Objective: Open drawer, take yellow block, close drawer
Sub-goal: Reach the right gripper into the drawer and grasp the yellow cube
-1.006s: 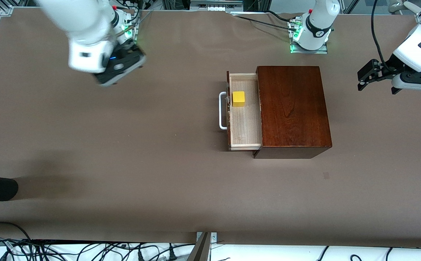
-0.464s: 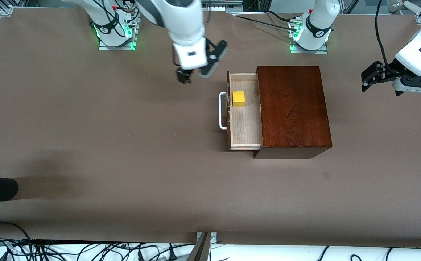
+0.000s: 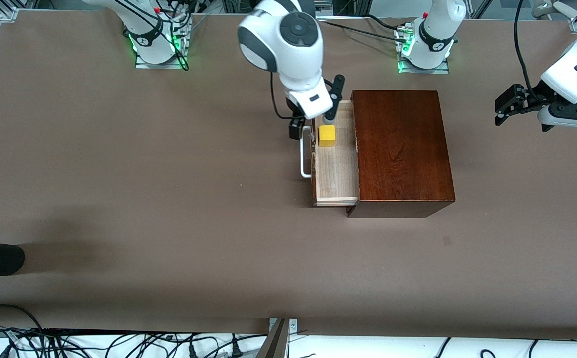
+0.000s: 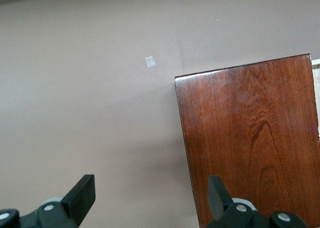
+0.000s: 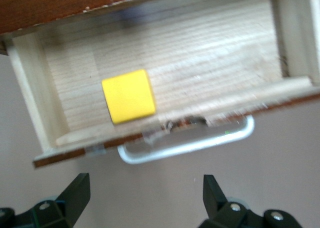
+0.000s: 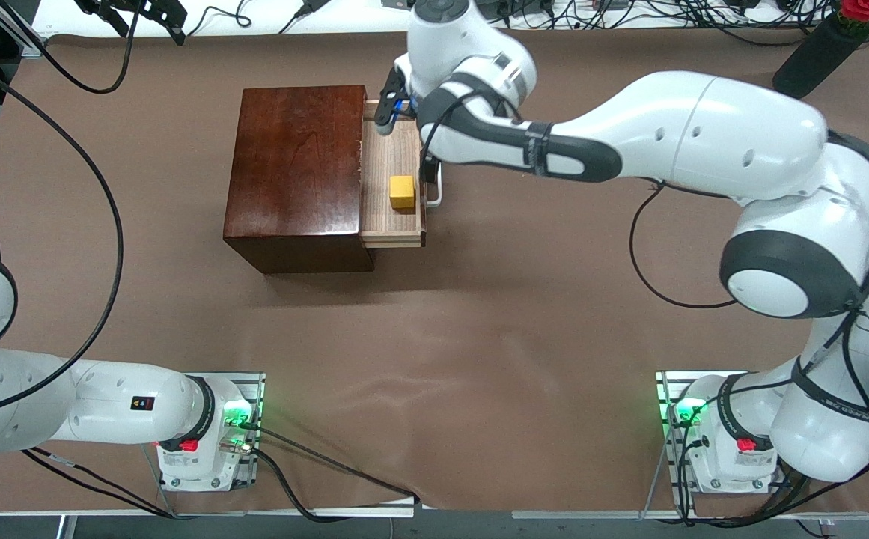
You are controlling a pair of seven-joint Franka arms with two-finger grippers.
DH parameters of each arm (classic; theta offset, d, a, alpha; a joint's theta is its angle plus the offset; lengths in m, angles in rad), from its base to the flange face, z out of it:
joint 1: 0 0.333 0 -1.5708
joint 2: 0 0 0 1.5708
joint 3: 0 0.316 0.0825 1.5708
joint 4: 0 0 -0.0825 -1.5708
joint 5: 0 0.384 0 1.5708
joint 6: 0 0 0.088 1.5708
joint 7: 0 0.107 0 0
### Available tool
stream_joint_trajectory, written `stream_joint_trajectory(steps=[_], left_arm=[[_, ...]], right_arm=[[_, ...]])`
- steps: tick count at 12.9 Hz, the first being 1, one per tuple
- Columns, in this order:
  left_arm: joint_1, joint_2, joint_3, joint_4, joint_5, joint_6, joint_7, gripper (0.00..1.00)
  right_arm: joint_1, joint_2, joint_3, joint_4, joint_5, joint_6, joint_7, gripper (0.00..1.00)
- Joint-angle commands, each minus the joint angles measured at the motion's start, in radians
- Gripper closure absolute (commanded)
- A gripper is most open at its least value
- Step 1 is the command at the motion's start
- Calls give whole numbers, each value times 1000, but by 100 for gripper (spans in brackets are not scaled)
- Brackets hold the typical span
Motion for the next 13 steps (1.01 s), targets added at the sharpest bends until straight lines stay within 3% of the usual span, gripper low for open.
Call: stream_joint_trajectory(steps=[1, 4, 13], left_arm=[[5, 8, 1, 23, 15, -26, 23, 0], [6, 8, 1, 23, 14, -31, 23, 0], [5, 8, 1, 25, 14, -32, 23, 0]], right_arm=[[51, 119, -10, 130, -49, 29, -21, 0], [94, 199, -11, 219, -86, 37, -21, 0], [105, 217, -18, 225, -107, 42, -124, 0]])
